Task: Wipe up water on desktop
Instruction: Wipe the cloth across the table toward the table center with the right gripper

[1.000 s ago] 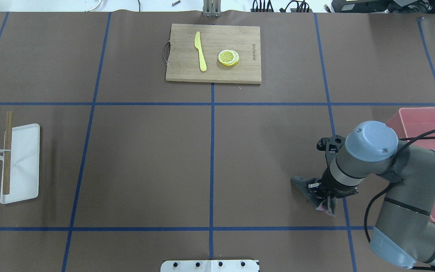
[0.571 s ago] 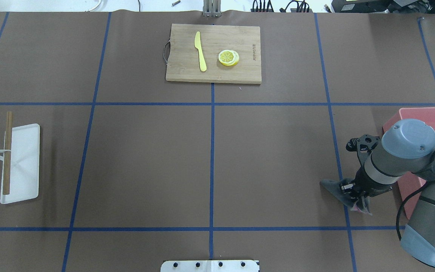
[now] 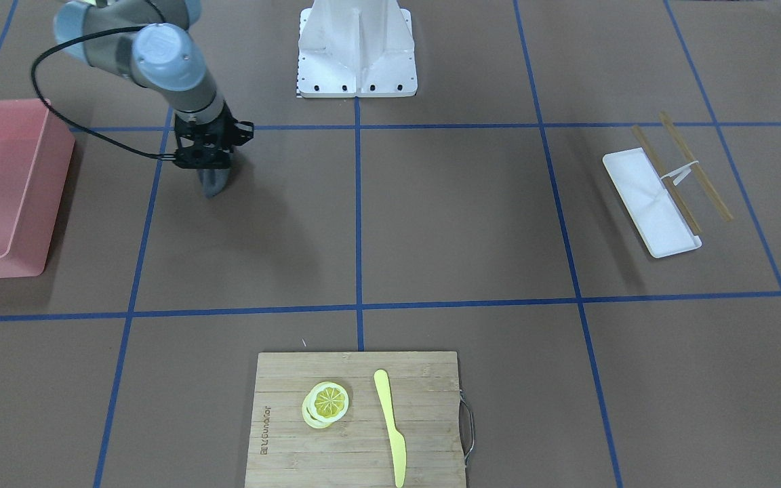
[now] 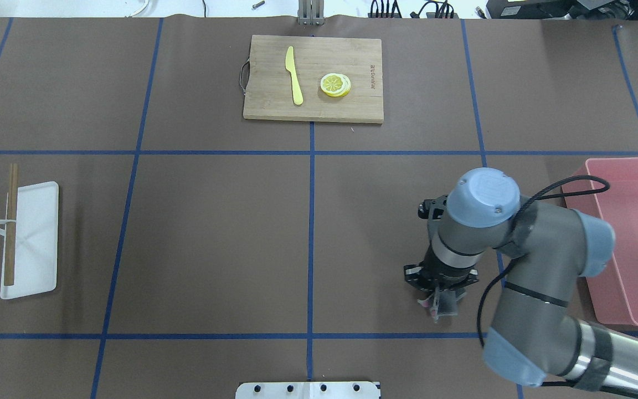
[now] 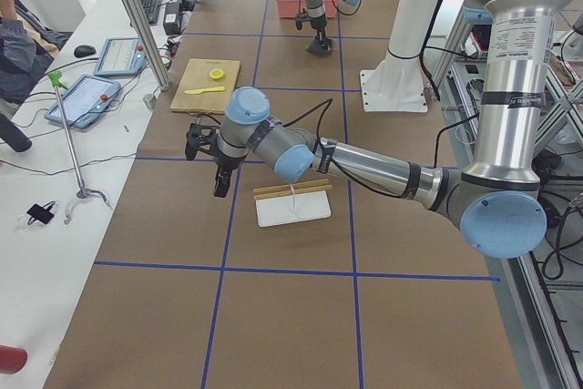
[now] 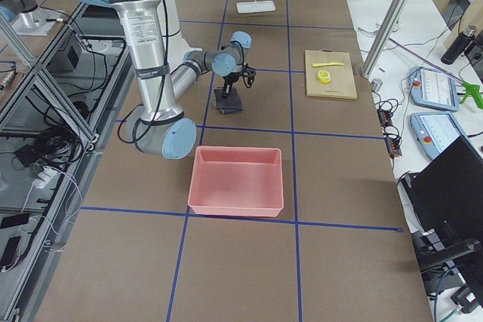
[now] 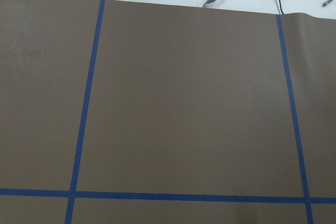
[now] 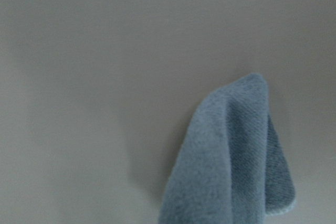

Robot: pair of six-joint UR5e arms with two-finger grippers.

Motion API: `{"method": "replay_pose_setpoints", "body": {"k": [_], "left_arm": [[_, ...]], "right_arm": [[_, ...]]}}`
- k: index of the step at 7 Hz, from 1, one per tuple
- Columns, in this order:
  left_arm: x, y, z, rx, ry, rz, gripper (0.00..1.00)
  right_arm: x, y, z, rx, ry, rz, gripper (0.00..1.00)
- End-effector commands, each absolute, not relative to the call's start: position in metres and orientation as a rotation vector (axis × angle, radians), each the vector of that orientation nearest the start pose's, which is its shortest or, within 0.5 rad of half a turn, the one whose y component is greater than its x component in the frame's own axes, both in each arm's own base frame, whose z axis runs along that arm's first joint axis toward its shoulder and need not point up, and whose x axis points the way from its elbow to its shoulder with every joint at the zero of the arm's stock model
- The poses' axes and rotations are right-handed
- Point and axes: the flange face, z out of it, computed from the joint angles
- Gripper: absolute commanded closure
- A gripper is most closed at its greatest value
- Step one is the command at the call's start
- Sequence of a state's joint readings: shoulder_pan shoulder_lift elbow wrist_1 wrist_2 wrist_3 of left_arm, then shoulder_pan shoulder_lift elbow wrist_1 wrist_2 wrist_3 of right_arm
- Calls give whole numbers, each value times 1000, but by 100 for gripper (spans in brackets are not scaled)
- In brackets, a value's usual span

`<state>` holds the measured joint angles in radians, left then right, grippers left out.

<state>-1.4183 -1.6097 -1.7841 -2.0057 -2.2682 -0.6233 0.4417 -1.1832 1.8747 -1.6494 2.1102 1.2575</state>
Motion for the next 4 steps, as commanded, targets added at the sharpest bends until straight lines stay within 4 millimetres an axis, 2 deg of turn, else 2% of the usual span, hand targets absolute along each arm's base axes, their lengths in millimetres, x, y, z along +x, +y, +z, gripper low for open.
{"method": "replay_pose_setpoints", "body": {"k": [1,2,3,4], "left_arm": [[10,-526,484,357,869,-197,3],[10,-526,483,359,869,-196,3],[6,-527,483,355,867,-207,3],[-2,-528,481,343,861,-229,3]], "right_arm": [[-595,-319,215,-305,-803,20,100],[-633,-320,187,-308,-844,51,100],[-654,-325,177,-314,-913,103,100],[-647,-329,181,-319,-926,106,100]]}}
